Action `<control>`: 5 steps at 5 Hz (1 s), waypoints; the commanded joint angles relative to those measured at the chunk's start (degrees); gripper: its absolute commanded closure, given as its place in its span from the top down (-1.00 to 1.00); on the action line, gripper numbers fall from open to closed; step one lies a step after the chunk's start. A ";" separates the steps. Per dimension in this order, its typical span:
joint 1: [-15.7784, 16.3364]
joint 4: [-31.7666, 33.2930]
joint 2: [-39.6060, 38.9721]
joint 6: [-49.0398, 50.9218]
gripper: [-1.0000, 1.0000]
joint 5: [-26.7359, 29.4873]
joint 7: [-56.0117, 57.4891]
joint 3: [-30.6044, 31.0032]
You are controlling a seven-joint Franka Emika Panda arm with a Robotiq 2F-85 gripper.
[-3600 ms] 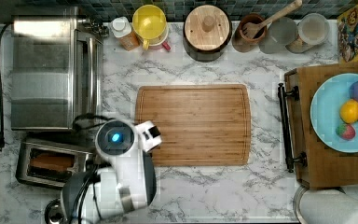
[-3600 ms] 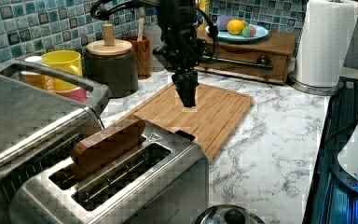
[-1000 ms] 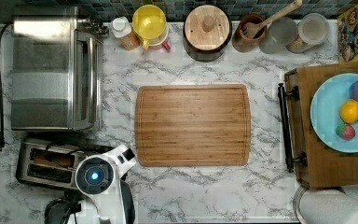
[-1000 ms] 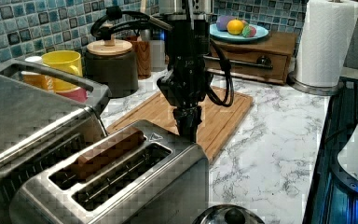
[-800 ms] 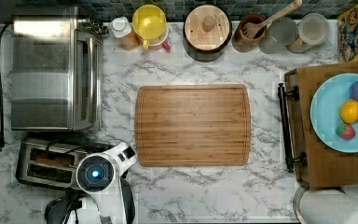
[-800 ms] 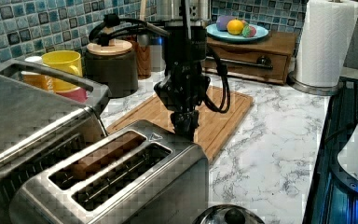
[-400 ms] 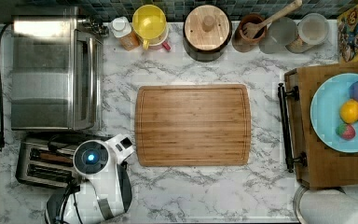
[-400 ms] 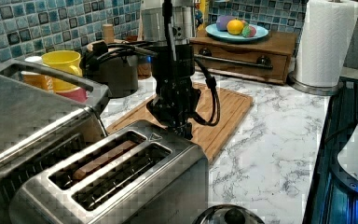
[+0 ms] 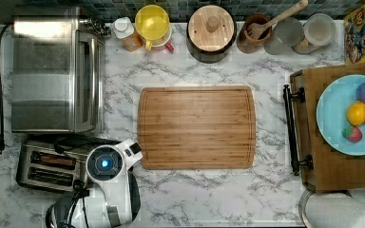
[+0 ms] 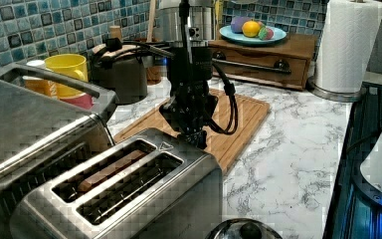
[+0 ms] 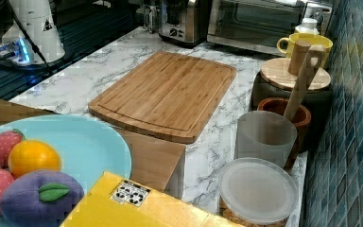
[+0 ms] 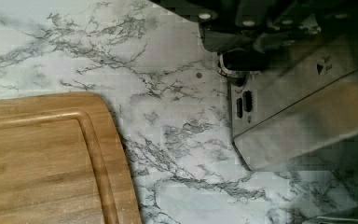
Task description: Turn on the toaster.
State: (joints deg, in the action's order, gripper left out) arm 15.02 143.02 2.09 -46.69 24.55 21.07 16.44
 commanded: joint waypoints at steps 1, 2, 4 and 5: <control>-1.34 13.60 -11.65 -9.37 -1.00 -0.26 1.92 3.67; 1.00 13.58 -11.53 -9.22 -1.00 0.42 2.42 1.50; 1.09 13.58 -11.53 -9.21 -1.00 0.44 2.43 1.41; 0.99 13.55 -11.53 -9.22 -1.00 0.42 2.41 1.51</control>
